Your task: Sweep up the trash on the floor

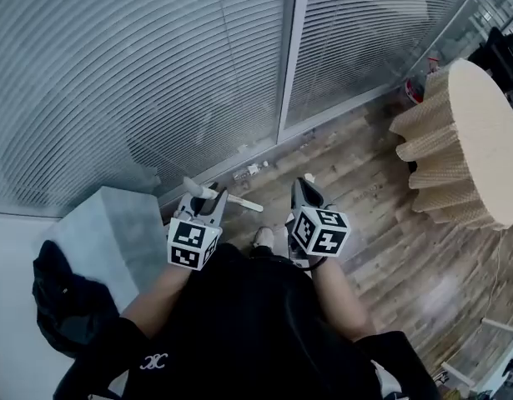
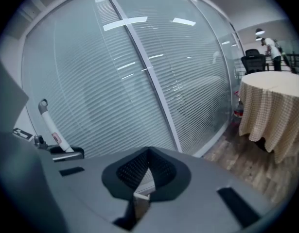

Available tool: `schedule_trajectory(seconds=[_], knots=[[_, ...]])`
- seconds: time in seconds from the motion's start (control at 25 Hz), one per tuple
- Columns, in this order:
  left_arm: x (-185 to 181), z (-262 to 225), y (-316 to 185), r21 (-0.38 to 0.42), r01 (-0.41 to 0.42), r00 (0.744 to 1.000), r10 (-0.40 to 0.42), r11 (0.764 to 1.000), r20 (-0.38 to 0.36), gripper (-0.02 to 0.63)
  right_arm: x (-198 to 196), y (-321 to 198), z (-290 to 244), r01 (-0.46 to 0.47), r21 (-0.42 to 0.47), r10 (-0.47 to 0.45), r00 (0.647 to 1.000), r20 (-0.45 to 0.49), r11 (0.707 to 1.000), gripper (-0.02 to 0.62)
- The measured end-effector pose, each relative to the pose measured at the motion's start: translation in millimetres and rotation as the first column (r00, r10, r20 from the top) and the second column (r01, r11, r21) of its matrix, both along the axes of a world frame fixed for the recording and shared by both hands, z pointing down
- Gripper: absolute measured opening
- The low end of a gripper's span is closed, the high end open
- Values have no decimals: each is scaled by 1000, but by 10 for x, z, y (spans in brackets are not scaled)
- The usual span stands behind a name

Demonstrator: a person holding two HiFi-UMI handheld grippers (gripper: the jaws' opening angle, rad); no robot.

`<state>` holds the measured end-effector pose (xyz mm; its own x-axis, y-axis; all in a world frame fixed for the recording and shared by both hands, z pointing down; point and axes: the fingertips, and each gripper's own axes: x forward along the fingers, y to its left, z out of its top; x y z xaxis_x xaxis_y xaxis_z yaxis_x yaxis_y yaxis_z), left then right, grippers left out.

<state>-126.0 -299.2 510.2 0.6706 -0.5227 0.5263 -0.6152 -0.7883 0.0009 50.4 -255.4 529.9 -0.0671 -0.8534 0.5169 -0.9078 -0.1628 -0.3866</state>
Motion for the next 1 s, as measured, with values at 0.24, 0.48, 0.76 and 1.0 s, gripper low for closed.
schedule_trajectory(seconds=[0.24, 0.48, 0.76, 1.0], knots=[[347, 197, -450, 52, -135, 989, 132, 989, 64, 80, 333, 109, 118, -112, -51, 110, 993, -33, 992, 14], [793, 349, -827, 74, -445, 888, 429, 893, 167, 80, 559, 164, 59, -256, -96, 249, 965, -79, 962, 14], [925, 674, -862, -65, -831, 512, 806, 552, 295, 80, 670, 206, -22, -411, -129, 397, 910, -124, 902, 14], [804, 944, -772, -145, -947, 212, 896, 287, 391, 80, 536, 486, 139, -515, -179, 498, 857, -133, 839, 14]])
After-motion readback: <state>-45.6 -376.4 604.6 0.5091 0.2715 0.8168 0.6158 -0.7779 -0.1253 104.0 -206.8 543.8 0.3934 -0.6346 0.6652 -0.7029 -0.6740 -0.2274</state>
